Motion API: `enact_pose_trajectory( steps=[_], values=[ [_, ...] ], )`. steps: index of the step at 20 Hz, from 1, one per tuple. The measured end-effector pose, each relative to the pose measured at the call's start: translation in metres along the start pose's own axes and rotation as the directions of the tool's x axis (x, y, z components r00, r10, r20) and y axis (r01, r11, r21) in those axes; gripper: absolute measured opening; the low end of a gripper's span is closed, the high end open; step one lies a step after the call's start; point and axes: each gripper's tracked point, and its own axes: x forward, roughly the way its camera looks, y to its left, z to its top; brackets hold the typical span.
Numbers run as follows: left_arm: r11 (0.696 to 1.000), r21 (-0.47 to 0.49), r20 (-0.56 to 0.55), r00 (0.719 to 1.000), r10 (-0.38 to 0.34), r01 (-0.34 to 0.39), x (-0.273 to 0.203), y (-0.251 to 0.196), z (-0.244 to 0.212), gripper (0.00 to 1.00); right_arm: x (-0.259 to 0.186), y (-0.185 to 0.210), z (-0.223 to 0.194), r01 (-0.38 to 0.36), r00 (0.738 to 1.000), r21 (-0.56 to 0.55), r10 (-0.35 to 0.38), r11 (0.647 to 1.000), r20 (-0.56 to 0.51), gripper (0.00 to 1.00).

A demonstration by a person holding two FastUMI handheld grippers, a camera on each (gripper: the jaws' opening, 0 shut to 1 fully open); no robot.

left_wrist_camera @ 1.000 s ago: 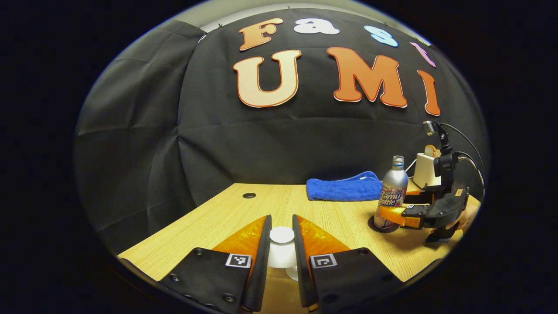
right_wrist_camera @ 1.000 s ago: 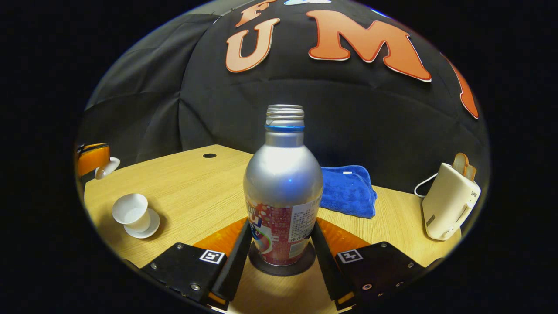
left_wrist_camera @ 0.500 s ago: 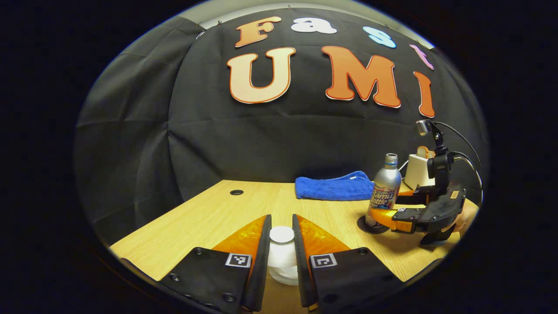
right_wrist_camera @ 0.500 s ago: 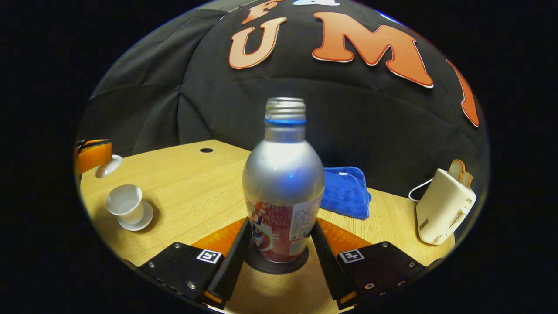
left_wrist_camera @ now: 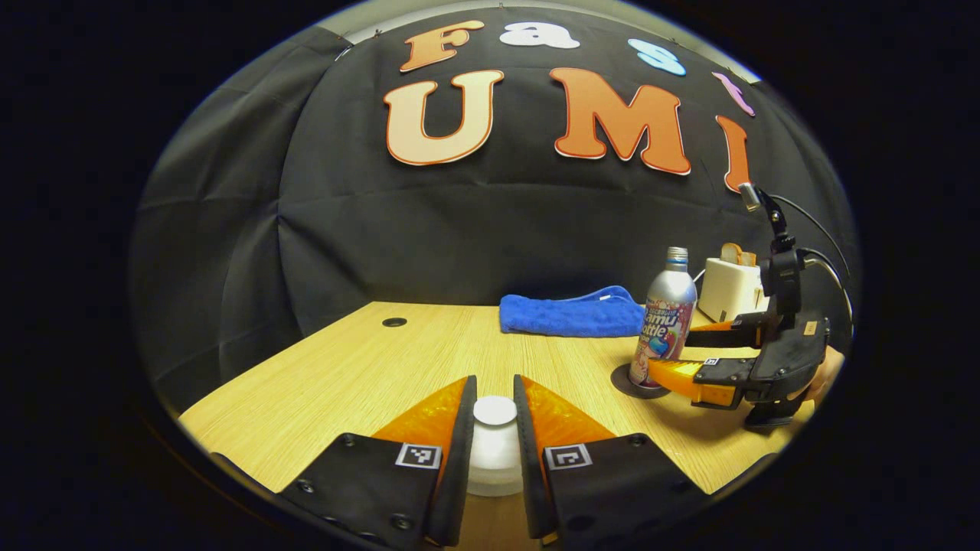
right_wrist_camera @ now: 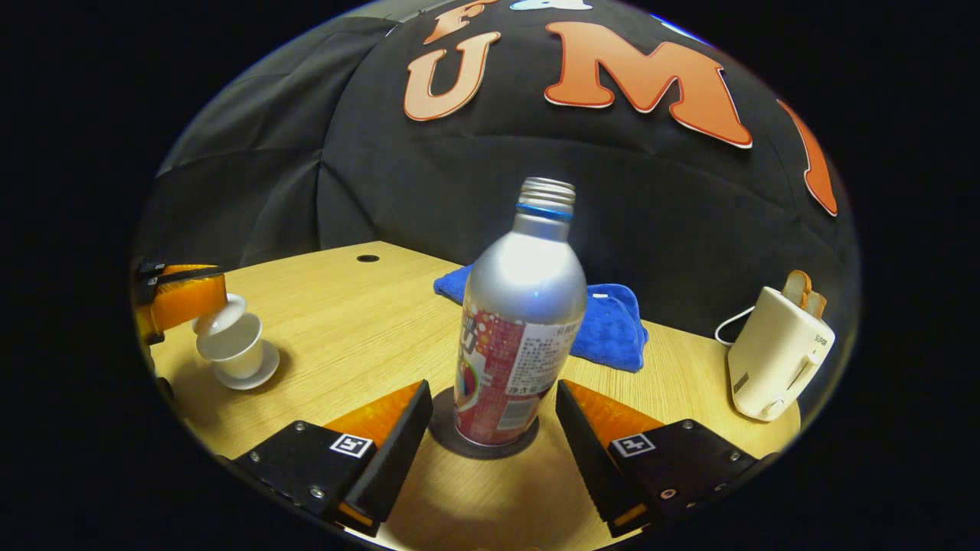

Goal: Open the teacup lid with one hand, grasp the water bottle and pour water into the teacup with the other hand; after pouring, place the water bottle on the coaster and then close the teacup lid.

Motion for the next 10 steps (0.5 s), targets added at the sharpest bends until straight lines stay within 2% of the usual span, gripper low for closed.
enact_pose_trajectory(
  steps=[3,5,10],
  values=[
    [1.000,0.000,-0.009,1.000,0.000,0.000,0.001,-0.003,-0.006,0.32,-0.007,-0.002,-0.005,-0.002,1.000,0.008,0.002,1.000,-0.009,0.99],
    [1.000,0.010,-0.014,1.000,0.001,-0.001,0.003,-0.005,-0.009,0.35,-0.014,-0.004,-0.007,0.002,1.000,0.018,-0.002,1.000,-0.010,1.00],
    [0.999,0.032,-0.023,1.000,0.011,-0.010,0.006,-0.001,-0.018,0.35,-0.037,-0.014,-0.008,0.017,1.000,0.017,-0.017,1.000,0.007,1.00]
  ],
)
